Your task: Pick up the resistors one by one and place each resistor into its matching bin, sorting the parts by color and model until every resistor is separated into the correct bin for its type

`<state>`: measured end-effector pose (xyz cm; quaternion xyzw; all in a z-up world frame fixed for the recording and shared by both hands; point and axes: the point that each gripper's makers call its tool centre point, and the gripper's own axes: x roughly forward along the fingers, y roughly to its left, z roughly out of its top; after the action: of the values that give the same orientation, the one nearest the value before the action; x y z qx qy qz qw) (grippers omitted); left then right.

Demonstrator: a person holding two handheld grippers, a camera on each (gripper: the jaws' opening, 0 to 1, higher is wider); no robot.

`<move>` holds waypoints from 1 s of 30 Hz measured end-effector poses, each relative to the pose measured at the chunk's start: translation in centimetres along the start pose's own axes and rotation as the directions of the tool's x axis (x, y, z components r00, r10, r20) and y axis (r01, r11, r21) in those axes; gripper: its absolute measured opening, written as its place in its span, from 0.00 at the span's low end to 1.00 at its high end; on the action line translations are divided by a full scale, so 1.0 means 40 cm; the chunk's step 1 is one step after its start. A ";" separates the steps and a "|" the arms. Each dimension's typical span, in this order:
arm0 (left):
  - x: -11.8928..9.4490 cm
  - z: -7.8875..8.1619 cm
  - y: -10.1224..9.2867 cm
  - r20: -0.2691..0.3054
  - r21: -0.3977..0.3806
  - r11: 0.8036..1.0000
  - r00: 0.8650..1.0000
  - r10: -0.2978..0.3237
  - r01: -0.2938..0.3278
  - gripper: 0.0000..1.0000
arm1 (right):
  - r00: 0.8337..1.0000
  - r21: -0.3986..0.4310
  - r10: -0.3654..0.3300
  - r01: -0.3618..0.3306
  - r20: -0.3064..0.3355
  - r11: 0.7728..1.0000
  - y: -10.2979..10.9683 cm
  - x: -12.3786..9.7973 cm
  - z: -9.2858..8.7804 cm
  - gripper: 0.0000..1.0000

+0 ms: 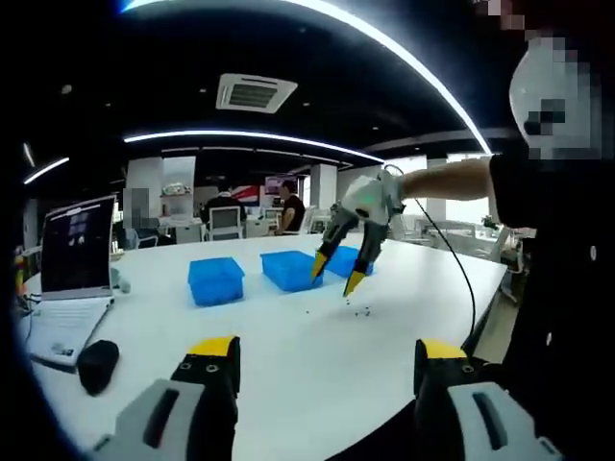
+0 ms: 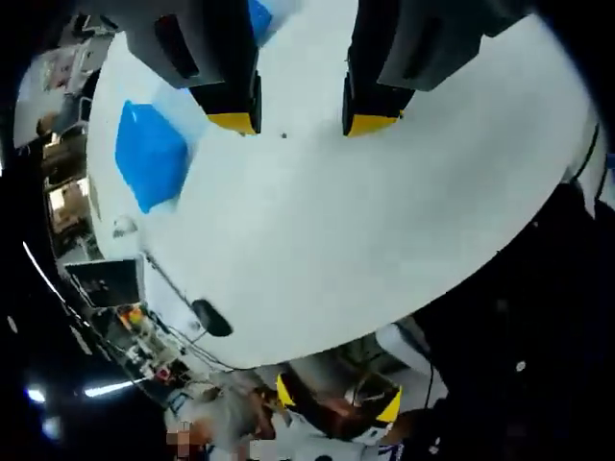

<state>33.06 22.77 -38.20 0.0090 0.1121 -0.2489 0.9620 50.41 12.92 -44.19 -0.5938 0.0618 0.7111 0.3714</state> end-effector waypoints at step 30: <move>0.016 -0.014 -0.028 -0.029 0.001 1.000 0.999 -0.030 0.030 0.74 | 0.913 -0.144 0.362 -0.390 -0.188 0.910 -0.019 0.117 -0.063 0.07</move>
<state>32.95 21.54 -38.83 0.0118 0.1261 -0.2632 0.9564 52.78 14.24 -48.81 -0.6558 0.1405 0.7228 0.1664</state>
